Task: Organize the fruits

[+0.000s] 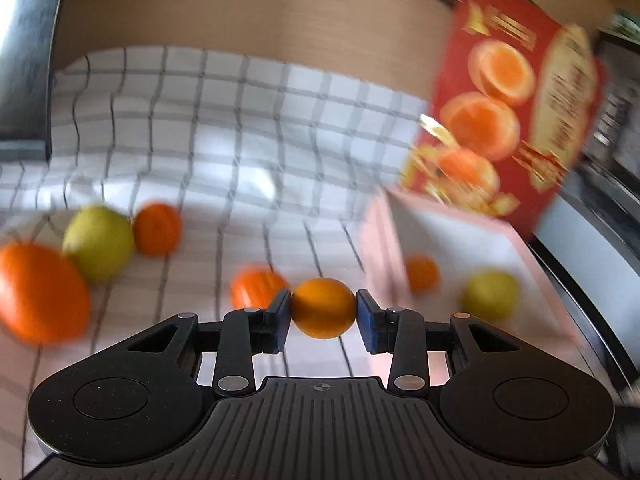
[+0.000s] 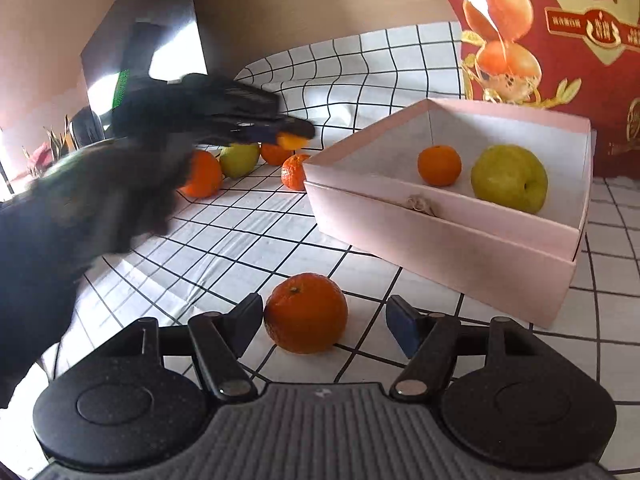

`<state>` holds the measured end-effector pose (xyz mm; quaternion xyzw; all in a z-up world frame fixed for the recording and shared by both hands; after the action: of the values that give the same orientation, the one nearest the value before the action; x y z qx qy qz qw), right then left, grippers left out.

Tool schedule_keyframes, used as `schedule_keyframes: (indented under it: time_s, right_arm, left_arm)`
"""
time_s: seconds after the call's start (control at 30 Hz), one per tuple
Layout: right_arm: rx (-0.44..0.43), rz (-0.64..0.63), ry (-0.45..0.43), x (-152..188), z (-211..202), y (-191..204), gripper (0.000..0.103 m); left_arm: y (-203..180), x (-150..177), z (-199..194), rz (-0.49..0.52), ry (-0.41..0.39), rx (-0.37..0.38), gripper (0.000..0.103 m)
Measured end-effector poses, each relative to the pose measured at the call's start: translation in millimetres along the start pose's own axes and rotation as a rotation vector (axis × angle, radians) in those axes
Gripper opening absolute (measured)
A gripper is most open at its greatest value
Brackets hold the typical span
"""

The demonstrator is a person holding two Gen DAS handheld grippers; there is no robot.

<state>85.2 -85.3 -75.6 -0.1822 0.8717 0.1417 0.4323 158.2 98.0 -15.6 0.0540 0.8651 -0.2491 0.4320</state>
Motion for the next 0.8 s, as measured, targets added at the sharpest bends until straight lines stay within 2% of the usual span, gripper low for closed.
schedule_keyframes:
  time_s: [0.13, 0.33, 0.43, 0.57, 0.67, 0.8]
  right_arm:
    - [0.026, -0.028, -0.018, 0, 0, 3, 0.072]
    - [0.06, -0.048, -0.004, 4, 1, 5, 0.078]
    - [0.048, -0.035, 0.054, 9, 6, 7, 0.081]
    - [0.116, -0.113, 0.063, 13, 8, 14, 0.081]
    - [0.126, -0.156, 0.064, 18, 4, 17, 0.08]
    - [0.136, -0.153, 0.068, 21, -2, 11, 0.08]
  left_arm:
    - [-21, 45, -8, 0.008, 0.089, 0.071, 0.04]
    - [-42, 84, -16, 0.068, 0.123, 0.053, 0.04]
    - [-45, 90, -21, 0.066, 0.121, 0.052, 0.04]
    - [-45, 93, -27, 0.046, 0.118, 0.036, 0.04]
    - [-42, 96, -31, 0.039, 0.113, 0.019, 0.04]
    - [-43, 98, -34, 0.049, 0.101, 0.012, 0.04]
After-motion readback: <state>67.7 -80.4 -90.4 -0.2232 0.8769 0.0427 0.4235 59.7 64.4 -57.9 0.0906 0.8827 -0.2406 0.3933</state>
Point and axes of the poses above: each gripper's, at about its wrist camera, not at the fingertips, and z roughly the way its jaws point, y to its left, x to its underside, the point moved 9 cm from there along z, roughly the way its jaws point, and after that the axes turned 15 degrees about x, right-handed, at the moved point
